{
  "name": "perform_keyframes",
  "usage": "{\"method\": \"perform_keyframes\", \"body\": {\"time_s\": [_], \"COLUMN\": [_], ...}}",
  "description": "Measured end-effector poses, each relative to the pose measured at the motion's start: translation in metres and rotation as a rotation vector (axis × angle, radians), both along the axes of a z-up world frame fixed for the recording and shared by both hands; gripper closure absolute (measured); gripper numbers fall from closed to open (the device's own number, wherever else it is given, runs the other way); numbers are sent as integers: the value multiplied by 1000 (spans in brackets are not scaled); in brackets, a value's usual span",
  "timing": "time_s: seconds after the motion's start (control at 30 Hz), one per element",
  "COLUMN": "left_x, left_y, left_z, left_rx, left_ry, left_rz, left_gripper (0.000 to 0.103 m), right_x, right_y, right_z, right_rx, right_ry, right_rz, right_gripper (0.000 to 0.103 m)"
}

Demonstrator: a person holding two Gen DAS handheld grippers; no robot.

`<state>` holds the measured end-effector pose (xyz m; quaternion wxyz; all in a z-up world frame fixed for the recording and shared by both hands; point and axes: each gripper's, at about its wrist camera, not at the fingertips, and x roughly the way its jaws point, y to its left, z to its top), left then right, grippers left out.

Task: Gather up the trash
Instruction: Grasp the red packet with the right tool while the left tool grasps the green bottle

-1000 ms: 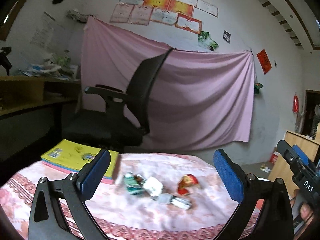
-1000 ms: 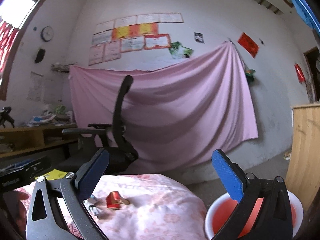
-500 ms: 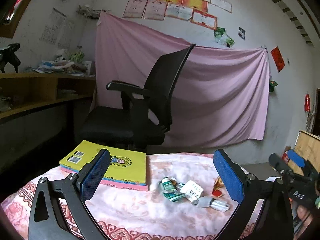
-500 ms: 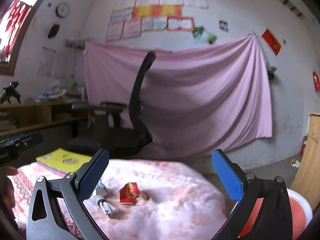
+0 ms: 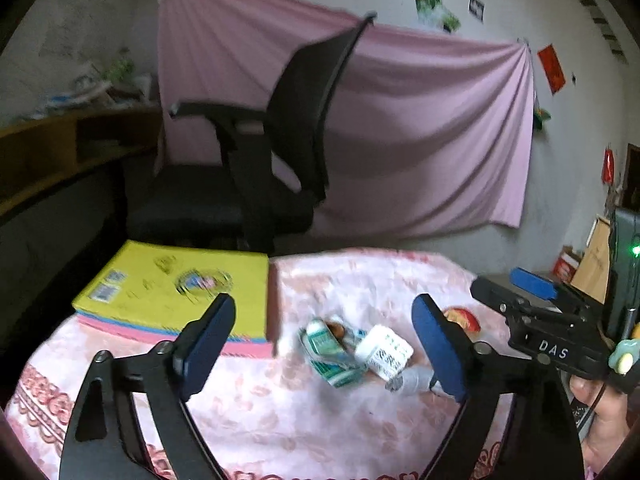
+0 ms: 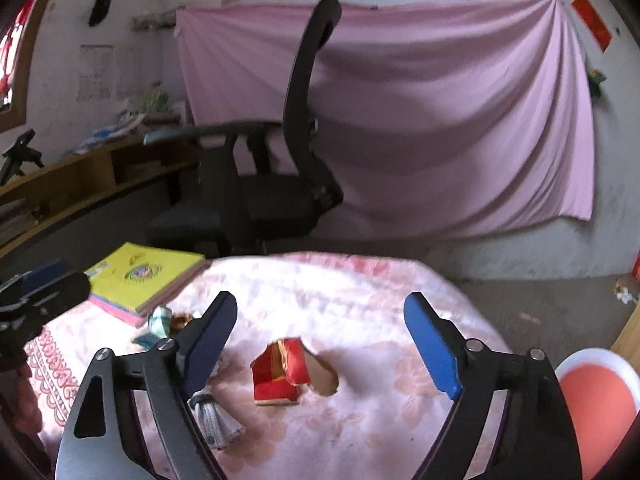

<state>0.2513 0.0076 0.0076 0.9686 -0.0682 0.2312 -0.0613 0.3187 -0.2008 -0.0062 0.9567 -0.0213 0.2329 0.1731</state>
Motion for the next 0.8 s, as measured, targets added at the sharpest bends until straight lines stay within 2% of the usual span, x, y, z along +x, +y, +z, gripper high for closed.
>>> {"method": "perform_keyframes", "body": {"time_s": [0.03, 0.13, 0.37, 0.47, 0.53, 0.6, 0.7, 0.8], "left_x": [5, 18, 44, 51, 54, 54, 53, 50], "left_y": [-1, -3, 2, 1, 0, 0, 0, 0], "left_z": [-2, -11, -31, -38, -41, -42, -43, -42], "left_rx": [-3, -19, -127, -148, -162, -170, -182, -184], "left_ry": [21, 99, 255, 303, 320, 324, 329, 331], "left_rz": [-9, -25, -52, -57, -66, -70, -80, -82], "left_gripper": [31, 41, 47, 56, 65, 65, 74, 81], "right_x": [2, 9, 22, 27, 27, 28, 27, 24], "right_y": [1, 4, 12, 15, 16, 17, 19, 20], "right_z": [-2, -10, -24, -28, -30, -32, -33, -32], "right_rx": [0, -6, -28, -35, -39, -40, -48, -52], "right_ry": [20, 76, 197, 231, 244, 254, 262, 250], "right_rz": [11, 38, 83, 99, 100, 107, 116, 119], "right_gripper": [31, 38, 44, 47, 50, 56, 67, 73]}}
